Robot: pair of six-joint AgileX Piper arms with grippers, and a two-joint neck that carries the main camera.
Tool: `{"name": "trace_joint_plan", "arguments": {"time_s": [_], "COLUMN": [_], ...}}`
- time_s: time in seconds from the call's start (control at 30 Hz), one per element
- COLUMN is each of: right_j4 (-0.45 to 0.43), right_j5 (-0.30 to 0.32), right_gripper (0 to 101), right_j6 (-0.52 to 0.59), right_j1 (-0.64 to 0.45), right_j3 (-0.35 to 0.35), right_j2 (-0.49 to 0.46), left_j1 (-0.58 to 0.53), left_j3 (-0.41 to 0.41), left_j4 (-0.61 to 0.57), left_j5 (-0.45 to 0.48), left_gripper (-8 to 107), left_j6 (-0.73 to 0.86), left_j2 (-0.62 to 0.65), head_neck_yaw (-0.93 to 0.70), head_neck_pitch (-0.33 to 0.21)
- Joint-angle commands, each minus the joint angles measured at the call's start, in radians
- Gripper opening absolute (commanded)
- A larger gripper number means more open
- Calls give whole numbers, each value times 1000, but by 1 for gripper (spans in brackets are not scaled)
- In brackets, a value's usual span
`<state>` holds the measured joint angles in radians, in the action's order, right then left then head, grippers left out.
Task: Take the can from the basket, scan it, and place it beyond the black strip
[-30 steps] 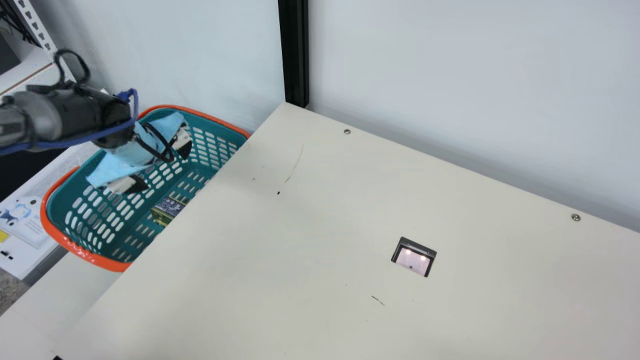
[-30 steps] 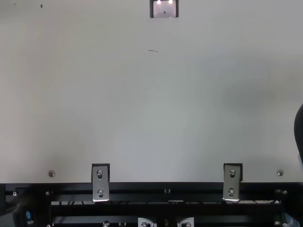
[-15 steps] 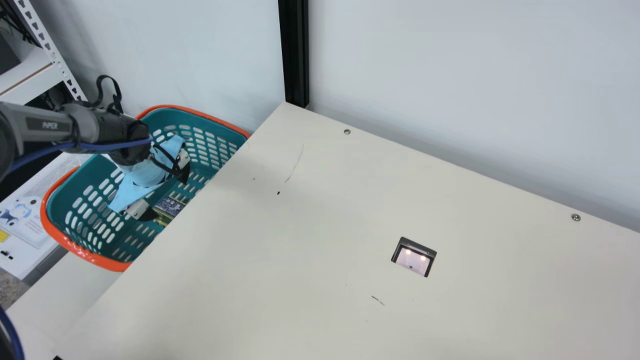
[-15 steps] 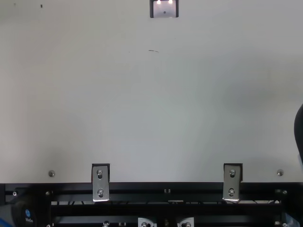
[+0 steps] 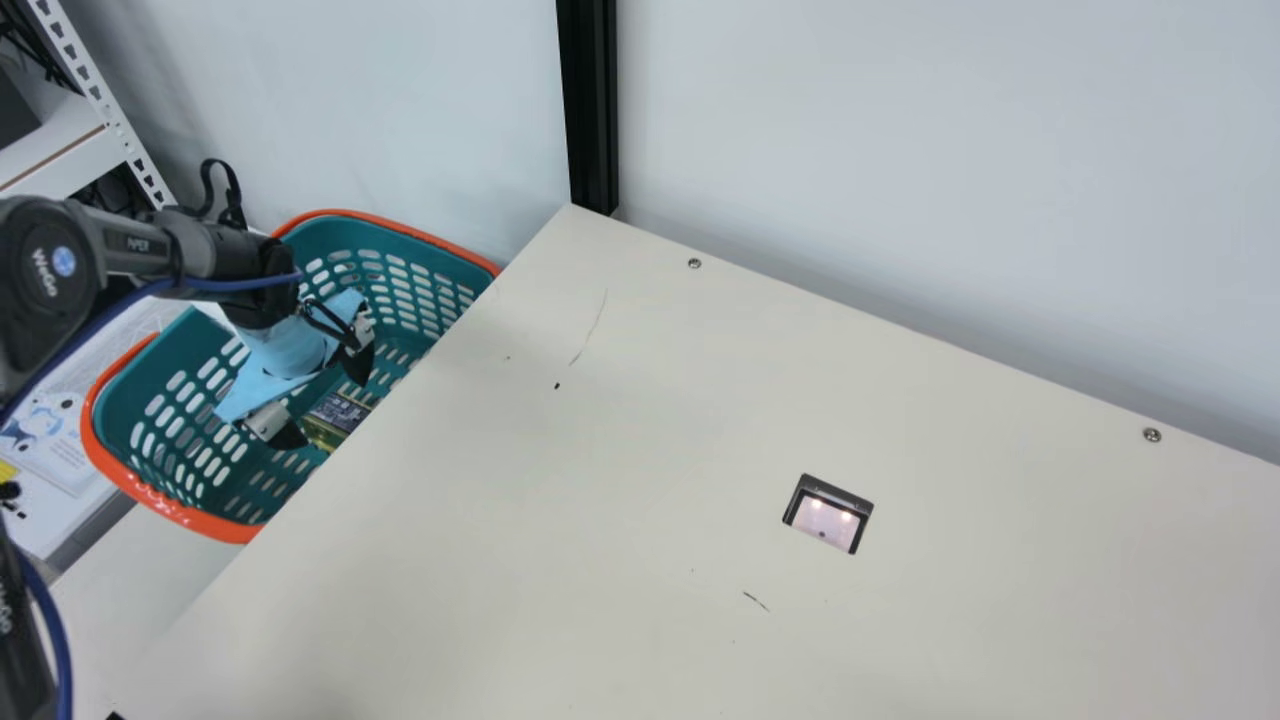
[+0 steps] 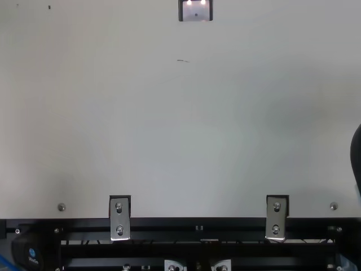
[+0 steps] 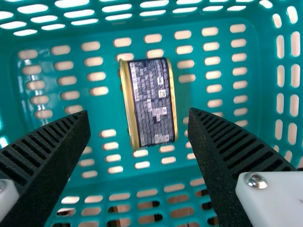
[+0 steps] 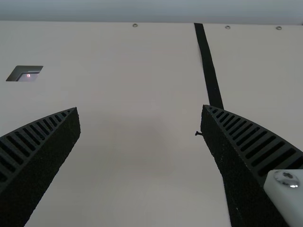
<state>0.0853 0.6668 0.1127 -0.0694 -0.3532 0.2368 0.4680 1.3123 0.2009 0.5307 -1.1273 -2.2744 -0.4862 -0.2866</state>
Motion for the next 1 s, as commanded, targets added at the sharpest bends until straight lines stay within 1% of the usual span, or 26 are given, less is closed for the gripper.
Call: {"name": "trace_joint_plan", "arguments": {"time_s": [0.0,0.43,0.67,0.87,0.9,0.93,0.97], "right_j4": [0,1,1,1,1,1,1], "right_j5": [0,0,0,0,0,0,0], "right_gripper": [101,101,101,101,101,101,101], "right_j6": [0,0,0,0,0,0,0], "right_j1": [0,0,0,0,0,0,0], "right_j3": [0,0,0,0,0,0,0], "right_j2": [0,0,0,0,0,0,0], "left_j1": [2,-13,-8,-2,-2,-2,-2], "left_j3": [25,128,169,221,230,239,245], "left_j4": [-9,-34,-25,-23,-26,-29,-33], "left_j5": [12,52,45,38,36,31,25], "left_gripper": [90,90,90,90,57,10,10], "left_j6": [17,55,56,65,68,71,76], "left_j2": [-19,-145,-220,-279,-288,-295,-299], "head_neck_yaw": [-11,-11,-11,-11,-11,-11,-11], "head_neck_pitch": [-35,-35,-35,-35,-35,-35,-35]}}
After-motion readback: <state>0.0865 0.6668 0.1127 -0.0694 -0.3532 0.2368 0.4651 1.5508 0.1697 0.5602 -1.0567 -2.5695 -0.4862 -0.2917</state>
